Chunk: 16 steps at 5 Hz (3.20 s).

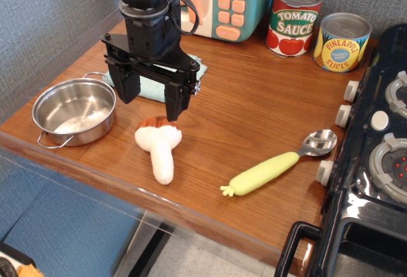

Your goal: Slide the cloth to the right, in front of the cans.

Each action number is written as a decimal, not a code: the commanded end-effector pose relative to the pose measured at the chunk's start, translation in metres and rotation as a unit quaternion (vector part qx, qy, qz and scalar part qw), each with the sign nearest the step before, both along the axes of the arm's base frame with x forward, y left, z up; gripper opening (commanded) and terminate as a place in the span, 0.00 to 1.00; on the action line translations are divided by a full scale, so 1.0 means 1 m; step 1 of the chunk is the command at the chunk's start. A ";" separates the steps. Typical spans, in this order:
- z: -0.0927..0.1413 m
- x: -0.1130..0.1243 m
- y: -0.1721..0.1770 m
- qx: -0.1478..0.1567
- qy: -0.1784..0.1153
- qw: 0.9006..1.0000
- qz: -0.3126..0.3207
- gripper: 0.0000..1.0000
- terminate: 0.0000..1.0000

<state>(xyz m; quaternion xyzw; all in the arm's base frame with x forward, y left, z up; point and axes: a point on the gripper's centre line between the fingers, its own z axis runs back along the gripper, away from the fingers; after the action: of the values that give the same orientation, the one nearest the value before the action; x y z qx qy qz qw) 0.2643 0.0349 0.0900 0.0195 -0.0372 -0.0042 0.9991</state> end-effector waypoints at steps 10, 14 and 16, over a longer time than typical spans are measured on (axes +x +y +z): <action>-0.073 0.129 0.081 0.008 0.003 1.000 0.025 1.00 0.00; -0.080 0.145 -0.092 0.014 0.010 1.000 -0.004 1.00 0.00; -0.074 0.150 -0.100 0.013 0.010 1.000 0.011 1.00 0.00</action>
<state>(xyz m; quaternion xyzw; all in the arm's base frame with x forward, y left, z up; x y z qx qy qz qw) 0.4170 -0.0491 0.0107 0.0326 -0.0218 0.0243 0.9989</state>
